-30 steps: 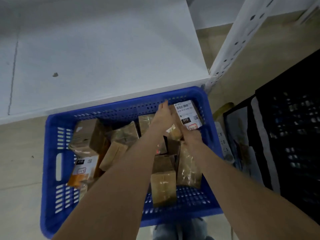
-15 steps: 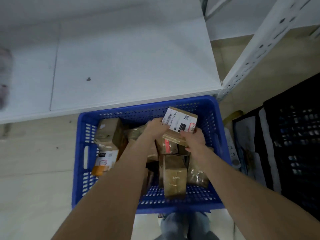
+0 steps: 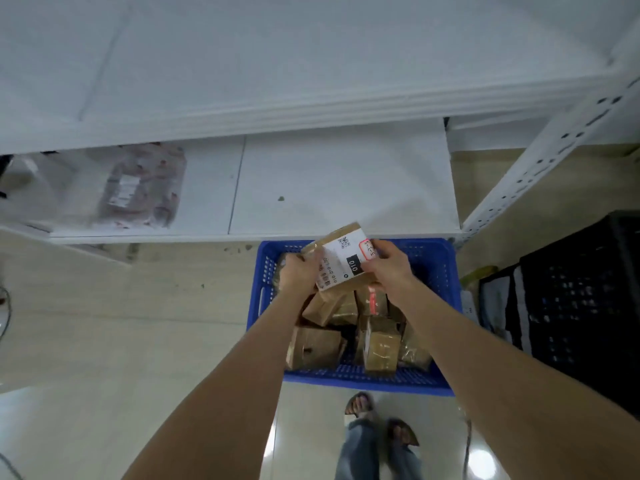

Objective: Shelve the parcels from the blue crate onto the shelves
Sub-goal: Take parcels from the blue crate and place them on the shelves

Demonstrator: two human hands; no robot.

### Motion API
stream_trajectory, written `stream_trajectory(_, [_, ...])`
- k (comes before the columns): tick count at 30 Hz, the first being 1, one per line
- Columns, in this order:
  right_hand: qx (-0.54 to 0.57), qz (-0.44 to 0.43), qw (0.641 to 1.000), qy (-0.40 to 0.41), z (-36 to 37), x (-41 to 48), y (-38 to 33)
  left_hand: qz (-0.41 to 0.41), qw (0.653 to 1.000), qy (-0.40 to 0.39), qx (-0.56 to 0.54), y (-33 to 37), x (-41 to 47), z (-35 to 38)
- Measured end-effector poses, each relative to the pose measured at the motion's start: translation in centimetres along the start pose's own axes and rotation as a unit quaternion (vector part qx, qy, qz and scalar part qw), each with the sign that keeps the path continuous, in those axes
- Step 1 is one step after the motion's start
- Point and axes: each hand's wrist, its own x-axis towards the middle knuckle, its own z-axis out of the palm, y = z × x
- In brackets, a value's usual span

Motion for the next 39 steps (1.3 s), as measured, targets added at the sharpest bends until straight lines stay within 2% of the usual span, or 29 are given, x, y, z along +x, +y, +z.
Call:
stream_trajectory(4, [-0.048, -0.038, 0.998, -0.010, 0.5, -4.5, -4.8, 0.002, 0.997, 0.004, -0.071, 2.6, -3.7, -3.9])
stream_trajectory(10, [0.035, -0.047, 0.998, -0.013, 0.5, -11.5, -10.7, -0.016, 0.992, 0.018, -0.124, 6.5, -9.3, -9.6])
stream_trajectory(14, [0.008, -0.100, 0.995, -0.022, 0.6, -15.9, -14.1, 0.002, 0.985, 0.027, -0.172, 8.8, -13.2, -13.2])
stream_trajectory(19, [-0.019, -0.069, 0.990, -0.124, 0.7, -21.8, -16.8, 0.086, 0.975, 0.057, -0.196, 11.7, -17.5, -17.0])
stream_trajectory(23, [0.067, -0.044, 0.987, -0.136, 1.1, -25.1, -17.6, 0.149, 0.962, 0.091, -0.211, 13.3, -21.0, -18.9])
stream_trajectory(32, [0.143, 0.011, 0.982, -0.126, 3.3, -29.1, -18.9, 0.201, 0.944, 0.077, -0.252, 13.2, -25.1, -23.7])
stream_trajectory(36, [0.239, 0.040, 0.959, -0.147, 5.6, -29.7, -19.5, 0.216, 0.929, 0.081, -0.290, 12.2, -24.3, -25.8])
stream_trajectory(39, [0.319, 0.039, 0.932, -0.171, 8.1, -30.1, -20.1, 0.185, 0.929, 0.028, -0.320, 11.6, -24.0, -27.4])
